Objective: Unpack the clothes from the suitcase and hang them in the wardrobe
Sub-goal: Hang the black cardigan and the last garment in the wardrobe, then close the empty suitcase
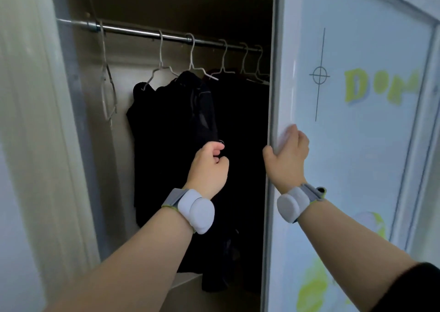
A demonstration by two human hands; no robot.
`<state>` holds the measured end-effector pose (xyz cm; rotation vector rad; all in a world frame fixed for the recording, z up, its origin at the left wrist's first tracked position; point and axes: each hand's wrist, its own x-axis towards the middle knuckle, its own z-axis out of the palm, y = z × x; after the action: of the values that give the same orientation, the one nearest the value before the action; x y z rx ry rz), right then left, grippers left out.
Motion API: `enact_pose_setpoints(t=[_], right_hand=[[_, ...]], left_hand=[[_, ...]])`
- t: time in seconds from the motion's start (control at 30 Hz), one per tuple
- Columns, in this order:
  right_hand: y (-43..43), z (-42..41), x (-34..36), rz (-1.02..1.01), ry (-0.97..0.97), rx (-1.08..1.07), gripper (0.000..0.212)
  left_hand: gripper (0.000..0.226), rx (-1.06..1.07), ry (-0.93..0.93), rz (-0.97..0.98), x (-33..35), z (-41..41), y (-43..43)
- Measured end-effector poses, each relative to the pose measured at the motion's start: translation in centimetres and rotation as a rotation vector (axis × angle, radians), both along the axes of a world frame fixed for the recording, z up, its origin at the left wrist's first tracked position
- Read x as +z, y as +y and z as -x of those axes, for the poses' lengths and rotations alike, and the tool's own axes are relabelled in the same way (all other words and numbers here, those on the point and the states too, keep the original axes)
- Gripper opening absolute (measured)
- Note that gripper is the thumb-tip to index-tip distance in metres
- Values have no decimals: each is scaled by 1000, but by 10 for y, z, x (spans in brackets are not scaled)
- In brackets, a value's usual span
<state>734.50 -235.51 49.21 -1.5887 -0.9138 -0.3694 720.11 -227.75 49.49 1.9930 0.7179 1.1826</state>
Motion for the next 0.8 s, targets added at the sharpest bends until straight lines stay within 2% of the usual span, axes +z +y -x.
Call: enact_pose_setpoints(t=[0.1,0.17,0.23,0.3,0.33,0.43,0.53,0.67,0.8], right_hand=[[0,-4,15,3,221,-18,61],[1,-5,19,-31,294,-37,64],[4,-4,17,-26,291,-13,63],[8,0,12,-13,276,24,37],[10,3,11,-7,271,42,31],[13,16,7,-27,235,135,40],[14,34,3,-66,219,243,63],[15,56,3,-94,191,339,61],[14,82,3,-126,171,439,52]], left_hand=[[35,-2,60,24,-12,6,-1],[37,-12,108,51,-22,10,-4],[38,-29,130,70,-28,11,-3],[37,-36,130,85,-32,11,0],[37,-37,119,99,-33,12,1],[32,-15,38,109,-40,15,3],[27,26,-88,38,-42,22,-3],[24,115,-189,-119,-35,33,-11],[31,253,-176,-383,-25,55,-18]])
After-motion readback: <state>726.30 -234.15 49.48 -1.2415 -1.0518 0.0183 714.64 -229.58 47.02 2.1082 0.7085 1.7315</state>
